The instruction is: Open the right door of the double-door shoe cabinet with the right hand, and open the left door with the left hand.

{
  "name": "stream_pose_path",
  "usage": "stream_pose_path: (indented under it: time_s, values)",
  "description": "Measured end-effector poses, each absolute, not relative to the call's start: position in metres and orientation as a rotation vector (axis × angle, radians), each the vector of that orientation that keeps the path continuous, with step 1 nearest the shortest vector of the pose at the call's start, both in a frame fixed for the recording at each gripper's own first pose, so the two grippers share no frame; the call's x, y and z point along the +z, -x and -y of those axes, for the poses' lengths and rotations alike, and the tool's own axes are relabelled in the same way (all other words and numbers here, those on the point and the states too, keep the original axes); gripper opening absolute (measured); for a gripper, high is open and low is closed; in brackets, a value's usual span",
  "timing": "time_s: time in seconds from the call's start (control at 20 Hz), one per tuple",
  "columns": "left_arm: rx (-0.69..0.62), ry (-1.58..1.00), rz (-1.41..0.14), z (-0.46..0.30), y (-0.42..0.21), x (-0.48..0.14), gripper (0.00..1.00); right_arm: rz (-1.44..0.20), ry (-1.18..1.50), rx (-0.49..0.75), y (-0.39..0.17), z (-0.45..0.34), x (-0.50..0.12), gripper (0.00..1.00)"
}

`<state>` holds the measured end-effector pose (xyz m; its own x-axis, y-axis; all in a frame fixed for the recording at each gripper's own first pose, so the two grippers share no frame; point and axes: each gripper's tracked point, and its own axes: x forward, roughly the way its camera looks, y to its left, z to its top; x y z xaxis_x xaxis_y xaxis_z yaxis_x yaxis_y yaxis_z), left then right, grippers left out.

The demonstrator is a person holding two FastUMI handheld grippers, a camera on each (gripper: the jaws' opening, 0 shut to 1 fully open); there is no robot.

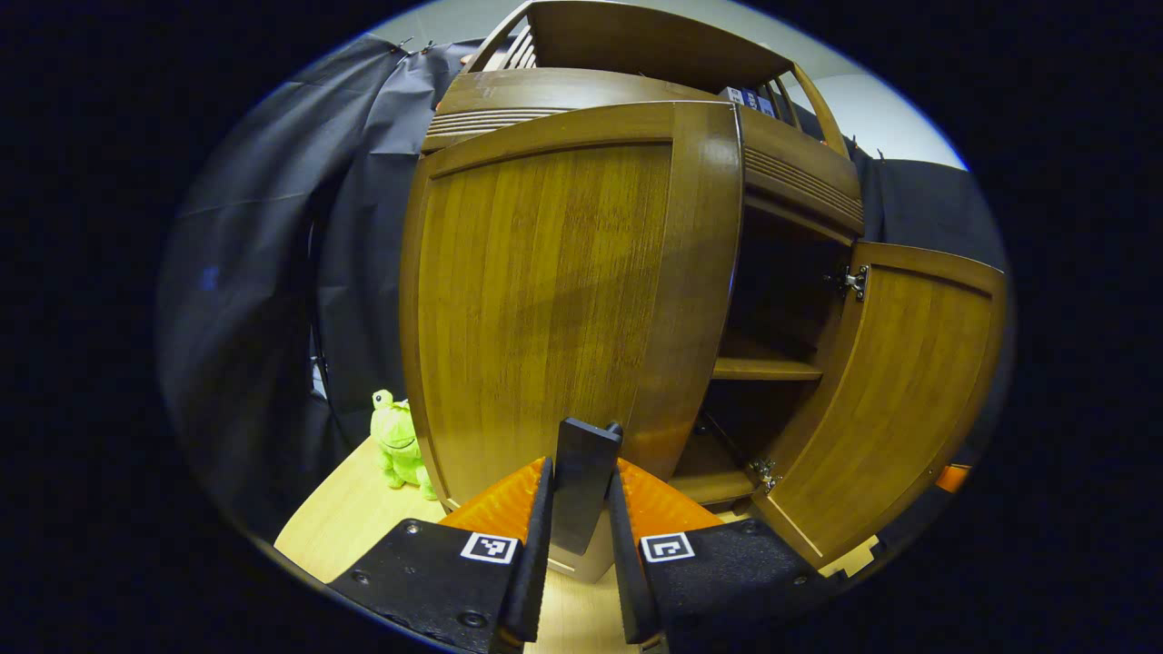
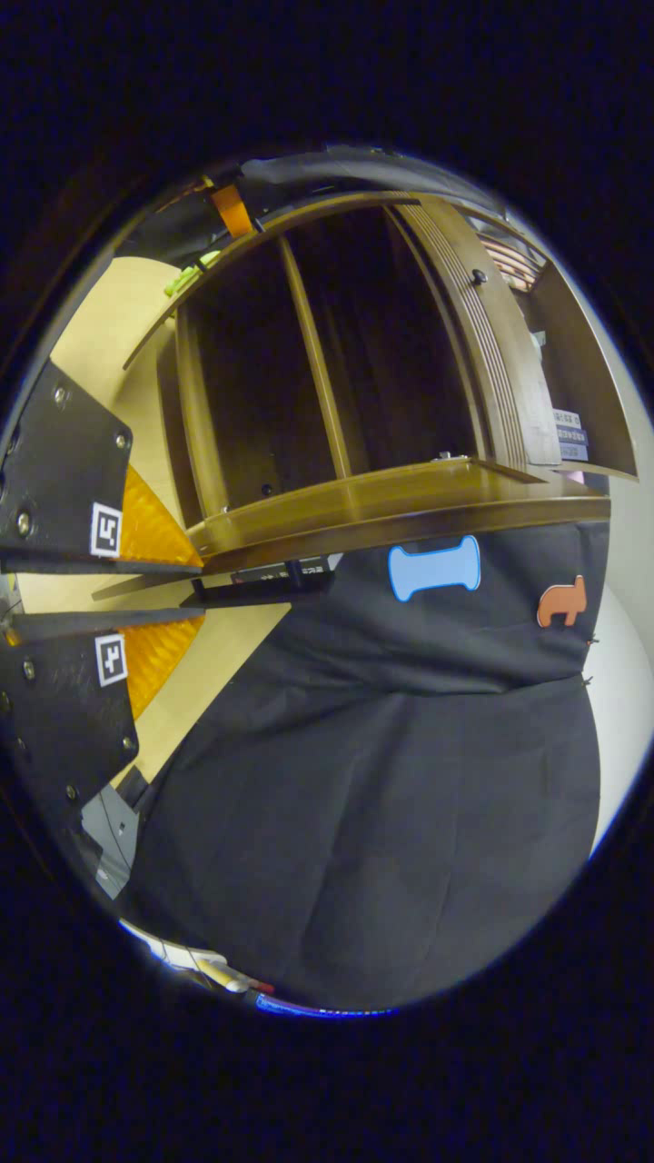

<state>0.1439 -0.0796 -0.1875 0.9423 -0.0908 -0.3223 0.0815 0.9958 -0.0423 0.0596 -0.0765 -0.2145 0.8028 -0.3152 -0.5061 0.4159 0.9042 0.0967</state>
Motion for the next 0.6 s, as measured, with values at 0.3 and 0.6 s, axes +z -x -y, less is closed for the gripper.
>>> stream_pose_path:
  time_s: [0.3,0.6]
  values:
    - [0.005,0.021,-0.398,0.058,-0.143,-0.19,0.31,-0.528,-0.208,-0.365,-0.059,0.057,-0.222,0.17]
    - [0.062,0.075,-0.424,0.039,-0.146,-0.199,0.24,-0.536,-0.189,-0.318,-0.064,0.04,-0.224,0.17]
